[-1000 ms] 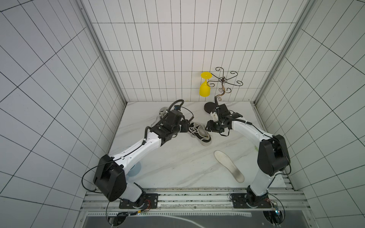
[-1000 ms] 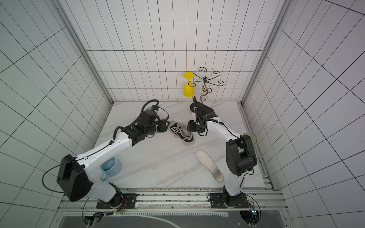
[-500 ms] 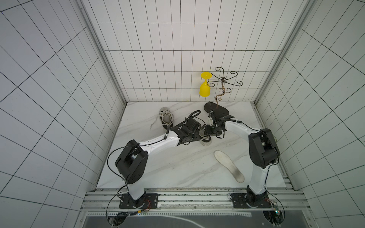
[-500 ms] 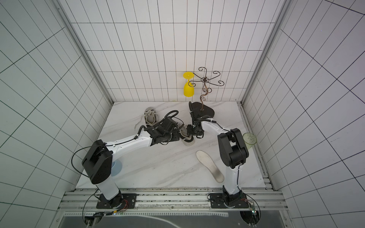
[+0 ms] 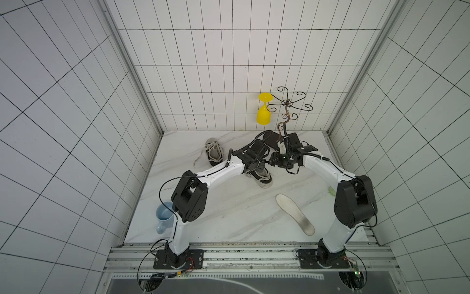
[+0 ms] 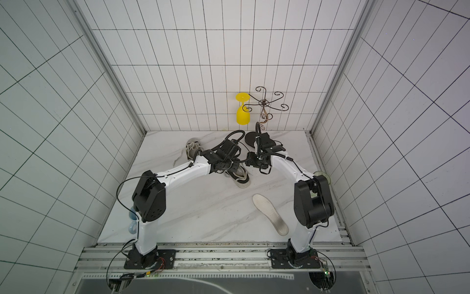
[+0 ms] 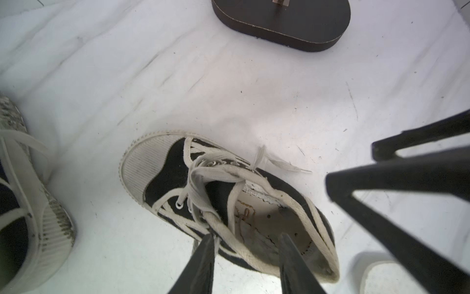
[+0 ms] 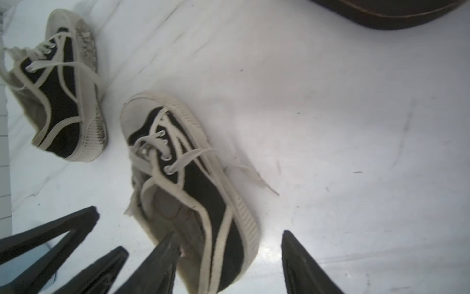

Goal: Insert the insole into the shoe
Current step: Adjust the shoe at the center of the board.

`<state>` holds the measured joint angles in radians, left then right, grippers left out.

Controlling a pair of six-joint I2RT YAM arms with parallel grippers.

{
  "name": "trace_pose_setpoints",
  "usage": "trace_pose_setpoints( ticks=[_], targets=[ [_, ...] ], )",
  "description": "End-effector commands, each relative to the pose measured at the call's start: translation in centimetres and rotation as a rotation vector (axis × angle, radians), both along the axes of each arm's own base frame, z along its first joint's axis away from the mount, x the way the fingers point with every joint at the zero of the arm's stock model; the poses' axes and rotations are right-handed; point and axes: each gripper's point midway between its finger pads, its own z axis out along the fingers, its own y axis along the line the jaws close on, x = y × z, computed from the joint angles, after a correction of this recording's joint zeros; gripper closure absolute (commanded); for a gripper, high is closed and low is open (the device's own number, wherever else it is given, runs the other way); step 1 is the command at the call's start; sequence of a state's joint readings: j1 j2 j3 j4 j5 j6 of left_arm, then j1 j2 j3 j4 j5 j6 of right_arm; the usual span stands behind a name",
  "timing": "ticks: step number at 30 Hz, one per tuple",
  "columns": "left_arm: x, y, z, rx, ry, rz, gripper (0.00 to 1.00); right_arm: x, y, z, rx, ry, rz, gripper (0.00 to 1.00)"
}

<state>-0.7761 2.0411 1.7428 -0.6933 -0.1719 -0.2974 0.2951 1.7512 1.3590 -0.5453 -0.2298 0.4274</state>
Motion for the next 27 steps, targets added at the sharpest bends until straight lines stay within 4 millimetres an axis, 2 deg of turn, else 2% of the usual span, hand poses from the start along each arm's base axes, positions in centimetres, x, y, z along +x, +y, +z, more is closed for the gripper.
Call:
trace_pose_setpoints(
  ticks=[1,9,12,14,16,17,19,23,27],
  targets=[
    [0.8,0.7,-1.4,0.156,-0.007,-0.056,0.62,-1.5,-1.5,-1.3,0.021,0.066,-0.039,0.35],
    [2.0,1.0,-3.9,0.269,-0.009,-0.073,0.62,-1.9,-1.9,-1.3,0.031,0.073,-0.047,0.35],
    [2.6,1.4,-4.1,0.309,-0.036,-0.067,0.64,-2.0,-1.8,-1.3,0.04,0.078,-0.039,0.35],
    [3.1,1.1,-4.2,0.321,-0.056,-0.085,0.7,-2.4,-1.4,-1.4,0.053,0.089,-0.021,0.35],
    [3.3,0.7,-4.4,0.323,-0.051,-0.112,0.81,-3.1,-1.0,-1.6,0.065,0.112,-0.003,0.35],
    [3.2,0.3,-4.3,0.308,-0.036,-0.131,0.89,-3.6,-0.8,-1.8,0.068,0.124,0.008,0.34],
    [2.7,-0.3,-3.2,0.242,-0.008,-0.154,0.98,-4.6,0.0,-1.8,0.081,0.145,0.032,0.32],
    [0.8,-1.1,-0.3,-0.017,0.119,-0.148,1.0,-6.4,3.1,-2.2,0.112,0.196,0.094,0.3],
    [-0.7,-0.6,0.2,-0.11,0.182,-0.059,1.0,-6.9,5.3,-2.1,0.128,0.219,0.087,0.26]
  ],
)
